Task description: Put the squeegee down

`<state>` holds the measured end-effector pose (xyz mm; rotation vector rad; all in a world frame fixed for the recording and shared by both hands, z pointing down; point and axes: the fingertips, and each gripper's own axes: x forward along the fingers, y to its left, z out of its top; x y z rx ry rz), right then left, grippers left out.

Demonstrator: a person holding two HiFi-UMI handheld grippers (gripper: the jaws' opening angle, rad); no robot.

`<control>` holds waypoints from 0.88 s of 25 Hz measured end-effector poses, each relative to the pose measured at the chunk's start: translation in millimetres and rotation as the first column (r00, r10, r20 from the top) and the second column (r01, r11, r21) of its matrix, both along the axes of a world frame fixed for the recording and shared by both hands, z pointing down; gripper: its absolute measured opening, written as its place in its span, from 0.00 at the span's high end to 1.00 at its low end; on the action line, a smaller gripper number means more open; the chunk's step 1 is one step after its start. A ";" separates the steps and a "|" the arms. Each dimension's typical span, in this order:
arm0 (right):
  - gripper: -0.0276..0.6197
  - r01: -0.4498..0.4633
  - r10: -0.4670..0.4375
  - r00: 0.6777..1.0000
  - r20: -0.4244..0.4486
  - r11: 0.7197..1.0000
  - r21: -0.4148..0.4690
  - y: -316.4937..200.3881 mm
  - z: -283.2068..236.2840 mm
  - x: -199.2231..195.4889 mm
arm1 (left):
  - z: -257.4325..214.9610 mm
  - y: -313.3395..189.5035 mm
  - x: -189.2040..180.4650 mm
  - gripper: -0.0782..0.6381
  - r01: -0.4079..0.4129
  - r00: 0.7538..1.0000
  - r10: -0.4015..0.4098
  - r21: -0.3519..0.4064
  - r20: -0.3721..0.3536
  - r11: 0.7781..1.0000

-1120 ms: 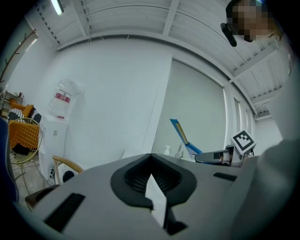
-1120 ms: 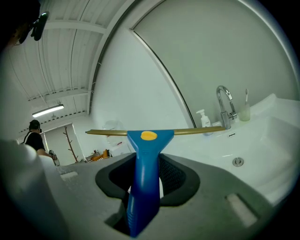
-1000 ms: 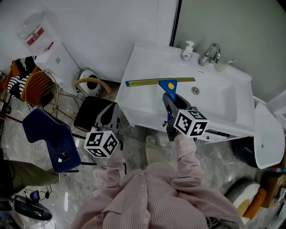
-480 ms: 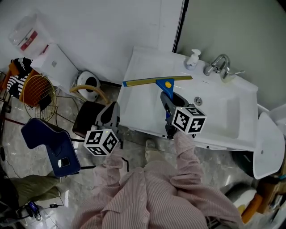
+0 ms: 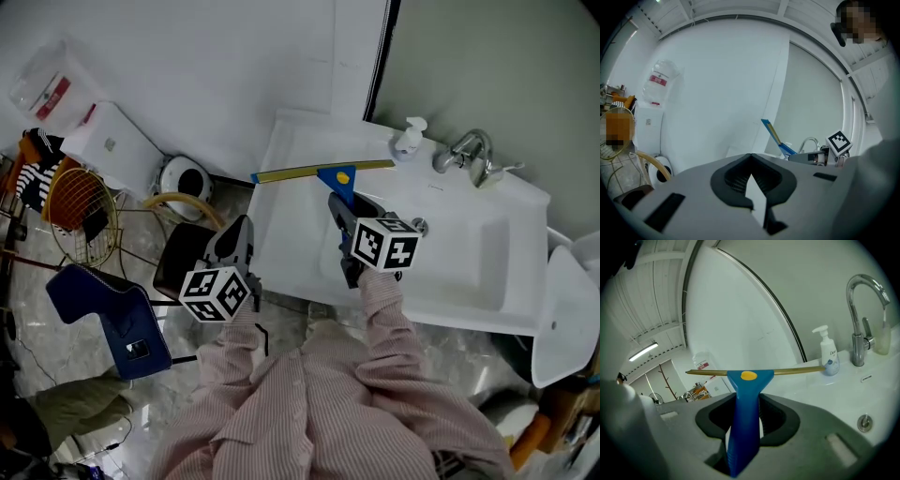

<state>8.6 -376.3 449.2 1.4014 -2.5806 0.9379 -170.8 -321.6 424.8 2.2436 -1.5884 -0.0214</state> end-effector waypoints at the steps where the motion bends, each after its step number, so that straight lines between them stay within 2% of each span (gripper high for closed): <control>1: 0.75 0.003 -0.003 1.000 -0.008 1.000 -0.005 -4.7 2.7 -1.1 | 3.0 -3.9 1.2 0.89 -0.002 1.000 0.002 -0.007 -0.001 1.000; 9: 0.75 -0.002 -0.002 0.997 -0.077 0.999 -0.054 -40.3 28.1 -17.4 | 29.3 -34.2 2.8 0.89 -0.018 1.000 0.017 -0.062 -0.021 0.998; 15: 0.75 -0.037 0.022 0.992 -0.121 0.992 -0.119 -62.8 59.9 -34.7 | 57.5 -56.4 9.8 0.89 -0.070 0.997 0.067 -0.121 -0.032 0.990; 22: 0.75 -0.065 0.025 0.977 -0.213 0.982 -0.180 -80.0 96.5 -48.9 | 89.1 -73.0 19.2 0.89 -0.117 0.992 0.109 -0.181 -0.056 0.976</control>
